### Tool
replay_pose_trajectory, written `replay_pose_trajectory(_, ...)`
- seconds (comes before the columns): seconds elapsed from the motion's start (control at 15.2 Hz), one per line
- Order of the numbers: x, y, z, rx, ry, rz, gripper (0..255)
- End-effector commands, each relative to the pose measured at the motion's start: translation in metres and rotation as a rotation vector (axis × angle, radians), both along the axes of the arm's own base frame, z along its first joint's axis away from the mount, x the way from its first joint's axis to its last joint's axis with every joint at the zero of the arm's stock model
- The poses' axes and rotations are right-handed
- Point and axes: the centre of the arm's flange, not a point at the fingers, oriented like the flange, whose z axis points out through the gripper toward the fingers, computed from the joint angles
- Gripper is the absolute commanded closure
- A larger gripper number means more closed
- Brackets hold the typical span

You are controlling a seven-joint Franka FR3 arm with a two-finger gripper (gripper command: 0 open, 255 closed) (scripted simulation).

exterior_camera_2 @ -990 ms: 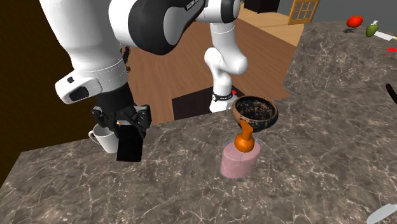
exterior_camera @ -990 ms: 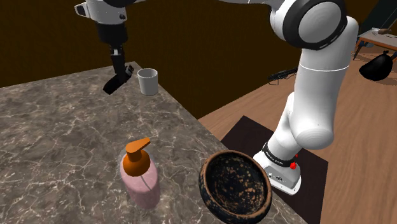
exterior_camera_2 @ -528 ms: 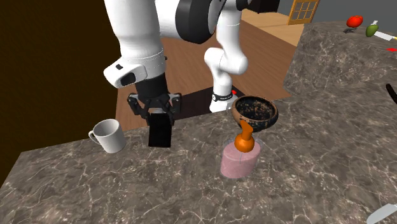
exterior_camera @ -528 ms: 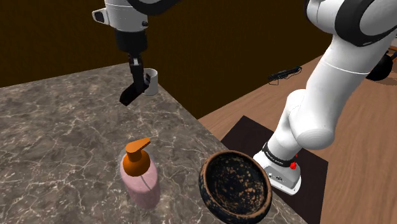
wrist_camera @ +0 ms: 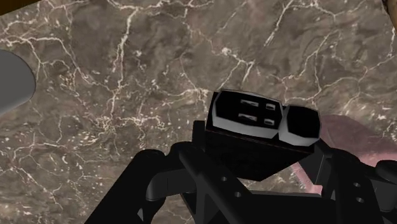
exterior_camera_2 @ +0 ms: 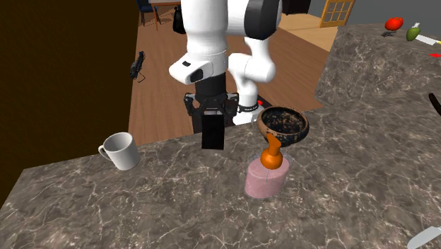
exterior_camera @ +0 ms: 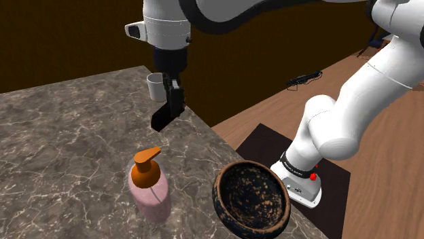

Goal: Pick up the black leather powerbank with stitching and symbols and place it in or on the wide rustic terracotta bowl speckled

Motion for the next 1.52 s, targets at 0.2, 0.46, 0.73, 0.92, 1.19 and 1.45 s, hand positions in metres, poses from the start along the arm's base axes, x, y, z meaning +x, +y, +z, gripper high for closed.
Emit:
replay_pose_trajectory(0.2,-0.068,-0.003,-0.002,0.000,0.000,-0.001,255)
replay_pose_trajectory(0.46,-0.121,-0.005,-0.002,0.000,0.000,-0.001,255)
replay_pose_trajectory(0.73,-0.173,-0.006,-0.002,0.000,0.000,-0.001,255)
replay_pose_trajectory(0.92,-0.213,-0.007,-0.002,0.000,0.000,-0.001,255)
replay_pose_trajectory(1.19,-0.266,-0.009,-0.002,0.000,0.000,-0.001,255)
replay_pose_trajectory(1.45,-0.289,-0.009,-0.013,0.000,0.000,-0.001,255)
